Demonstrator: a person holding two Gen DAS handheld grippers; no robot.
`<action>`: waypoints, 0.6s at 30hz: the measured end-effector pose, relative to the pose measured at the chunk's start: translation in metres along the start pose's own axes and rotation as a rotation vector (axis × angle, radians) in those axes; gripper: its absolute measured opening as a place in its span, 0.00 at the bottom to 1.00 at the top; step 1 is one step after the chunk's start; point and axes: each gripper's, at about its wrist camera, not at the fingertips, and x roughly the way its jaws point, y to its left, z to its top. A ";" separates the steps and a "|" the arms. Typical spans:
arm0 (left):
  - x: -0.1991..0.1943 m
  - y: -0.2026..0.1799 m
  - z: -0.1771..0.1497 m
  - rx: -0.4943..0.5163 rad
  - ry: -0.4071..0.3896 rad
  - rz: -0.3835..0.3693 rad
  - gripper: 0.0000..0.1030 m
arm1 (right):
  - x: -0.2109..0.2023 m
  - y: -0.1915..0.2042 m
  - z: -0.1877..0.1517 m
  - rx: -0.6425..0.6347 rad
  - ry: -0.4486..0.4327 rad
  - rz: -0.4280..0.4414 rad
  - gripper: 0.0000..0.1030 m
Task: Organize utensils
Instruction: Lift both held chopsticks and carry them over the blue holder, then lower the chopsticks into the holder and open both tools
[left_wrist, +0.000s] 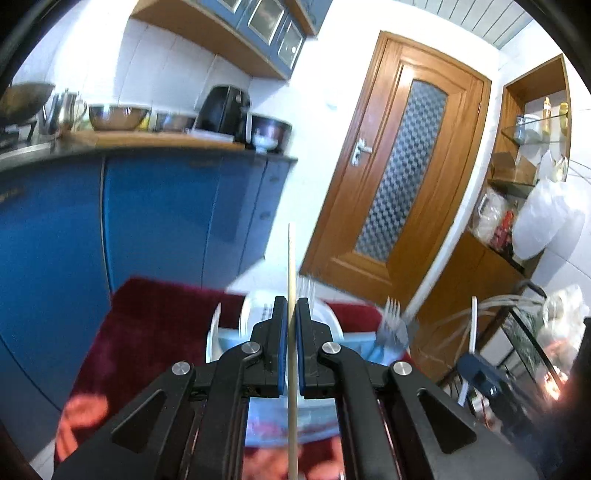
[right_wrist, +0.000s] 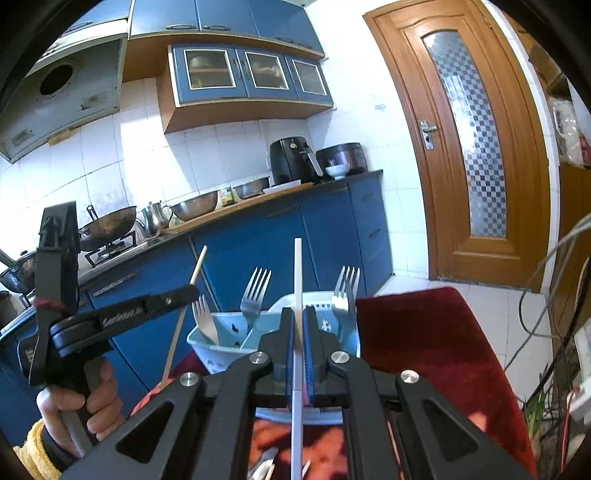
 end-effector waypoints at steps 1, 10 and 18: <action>0.003 0.000 0.005 0.007 -0.033 0.005 0.02 | 0.002 -0.001 0.002 0.000 -0.006 0.002 0.06; 0.030 0.005 0.037 0.010 -0.185 0.059 0.02 | 0.015 -0.013 0.010 0.000 -0.030 0.011 0.06; 0.052 0.010 0.040 0.035 -0.278 0.136 0.02 | 0.028 -0.023 0.024 0.000 -0.059 0.009 0.06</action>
